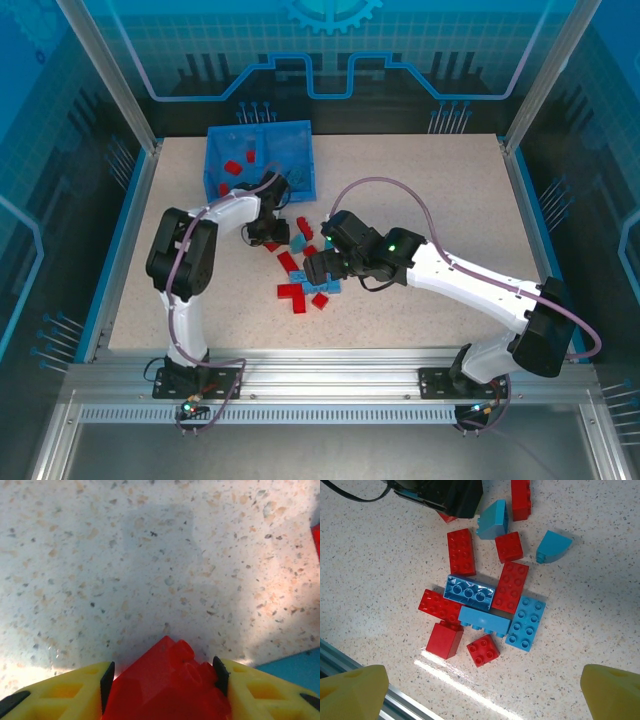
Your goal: Sort the legos into containers by color
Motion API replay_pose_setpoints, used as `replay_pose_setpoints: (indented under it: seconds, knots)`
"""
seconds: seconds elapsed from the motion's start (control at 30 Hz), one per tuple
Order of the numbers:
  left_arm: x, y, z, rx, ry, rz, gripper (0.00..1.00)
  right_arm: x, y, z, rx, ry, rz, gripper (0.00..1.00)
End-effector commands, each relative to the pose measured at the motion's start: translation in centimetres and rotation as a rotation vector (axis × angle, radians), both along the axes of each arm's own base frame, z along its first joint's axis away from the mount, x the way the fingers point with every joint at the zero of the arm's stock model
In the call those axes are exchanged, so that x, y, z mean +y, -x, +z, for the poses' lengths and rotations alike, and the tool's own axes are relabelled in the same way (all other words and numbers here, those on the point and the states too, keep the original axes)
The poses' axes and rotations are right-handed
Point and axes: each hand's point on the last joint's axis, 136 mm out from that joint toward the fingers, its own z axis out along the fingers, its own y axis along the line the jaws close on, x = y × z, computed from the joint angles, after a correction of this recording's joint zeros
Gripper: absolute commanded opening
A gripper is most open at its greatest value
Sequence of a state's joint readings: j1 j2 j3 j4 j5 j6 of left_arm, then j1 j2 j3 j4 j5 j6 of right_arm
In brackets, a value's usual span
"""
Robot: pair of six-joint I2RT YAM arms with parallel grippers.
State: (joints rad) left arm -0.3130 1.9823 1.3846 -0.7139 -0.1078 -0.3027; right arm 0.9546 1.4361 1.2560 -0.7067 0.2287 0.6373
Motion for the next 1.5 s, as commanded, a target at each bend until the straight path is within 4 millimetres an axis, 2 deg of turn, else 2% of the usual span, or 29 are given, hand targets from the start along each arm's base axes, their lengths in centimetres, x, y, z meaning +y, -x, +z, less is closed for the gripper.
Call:
replay_pose_setpoints:
  seconds: [0.0,0.03,0.13,0.2,0.3,0.57,0.67,0.8,0.97,1.13,1.23,1.37,1.43,1.47]
  knots:
    - [2.0,-0.7,6.5,-0.139,-0.026,0.133,0.38,-0.7,0.1,0.6,-0.003,-0.003,-0.027,1.0]
    - [3.1,-1.2,8.6,-0.198,-0.05,0.174,0.38,-0.6,0.0,0.8,-0.005,-0.006,-0.028,1.0]
    - [6.3,-3.1,13.3,-0.336,-0.084,0.289,0.39,-0.6,0.0,1.0,-0.011,-0.011,-0.029,1.0]
    - [7.9,-4.6,14.9,-0.377,-0.075,0.347,0.39,-0.5,-0.1,0.9,-0.01,-0.012,-0.028,1.0]
    - [9.8,-7.5,15.6,-0.409,-0.063,0.413,0.37,-0.3,0.0,1.0,-0.008,-0.014,-0.025,1.0]
    - [12.5,-15.3,12.6,-0.356,-0.009,0.514,0.37,-1.1,0.4,1.5,-0.02,-0.01,-0.03,1.0]
    - [12.8,-16.8,11.4,-0.32,0.01,0.519,0.41,-1.6,0.5,1.8,-0.031,-0.013,-0.039,1.0]
    - [12.9,-17.4,10.7,-0.297,0.043,0.522,0.55,-2.0,0.5,2.2,-0.046,-0.017,-0.049,1.0]
    - [12.2,-16.8,12.6,-0.313,0.09,0.5,0.71,-1.6,0.0,2.4,-0.061,-0.019,-0.043,1.0]
    - [11.4,-14.6,17.1,-0.368,0.144,0.474,0.73,0.0,-1.3,2.7,-0.083,-0.021,-0.011,1.0]
    - [10.2,-11.5,21.2,-0.418,0.225,0.456,0.73,1.6,-2.9,2.4,-0.1,-0.015,0.016,1.0]
    - [6.8,-5.1,27.2,-0.559,0.321,0.335,0.76,4.1,-5.9,0.5,-0.089,0.025,0.033,1.0]
    - [5.3,-1.6,29.0,-0.62,0.322,0.237,0.79,5.2,-7.6,-0.4,-0.081,0.041,0.037,0.98]
    - [4.5,0.0,29.1,-0.631,0.323,0.189,0.82,5.7,-8.5,-1.2,-0.07,0.05,0.035,0.97]
